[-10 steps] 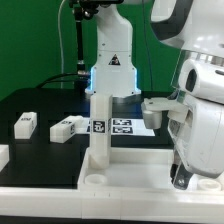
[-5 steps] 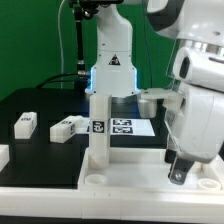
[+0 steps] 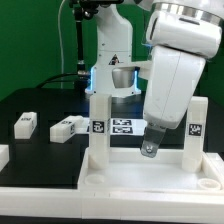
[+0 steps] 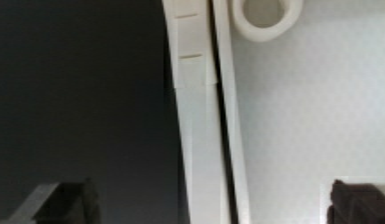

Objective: Assemble desk

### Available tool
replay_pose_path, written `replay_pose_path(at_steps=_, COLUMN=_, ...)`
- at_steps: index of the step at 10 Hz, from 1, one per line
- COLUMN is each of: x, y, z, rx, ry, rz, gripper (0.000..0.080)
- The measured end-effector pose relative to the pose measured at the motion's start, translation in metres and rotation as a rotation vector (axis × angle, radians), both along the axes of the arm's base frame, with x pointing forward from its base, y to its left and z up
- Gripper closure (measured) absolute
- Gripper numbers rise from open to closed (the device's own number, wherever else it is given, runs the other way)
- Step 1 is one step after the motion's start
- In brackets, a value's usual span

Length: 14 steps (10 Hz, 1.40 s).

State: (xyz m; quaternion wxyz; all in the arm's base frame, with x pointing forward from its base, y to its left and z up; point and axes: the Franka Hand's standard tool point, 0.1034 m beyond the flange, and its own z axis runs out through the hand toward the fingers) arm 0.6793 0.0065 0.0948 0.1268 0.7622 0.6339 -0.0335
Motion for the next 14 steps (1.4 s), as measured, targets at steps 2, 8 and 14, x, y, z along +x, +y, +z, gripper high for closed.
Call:
replay_pose_path(at_steps=2, x=0.0, y=0.0, z=0.0, rx=0.004, ry=-0.008, rz=-0.037, gripper=0.0151)
replay_pose_path(at_steps=8, x=0.0, y=-0.001, z=0.0, rx=0.045, ry=-0.091, rz=-0.379, gripper=0.0151)
replay_pose_path(at_steps=14, x=-0.006, y=-0.011, z=-0.001, rx=0.119, ry=-0.166, rz=-1.001, gripper=0.0151)
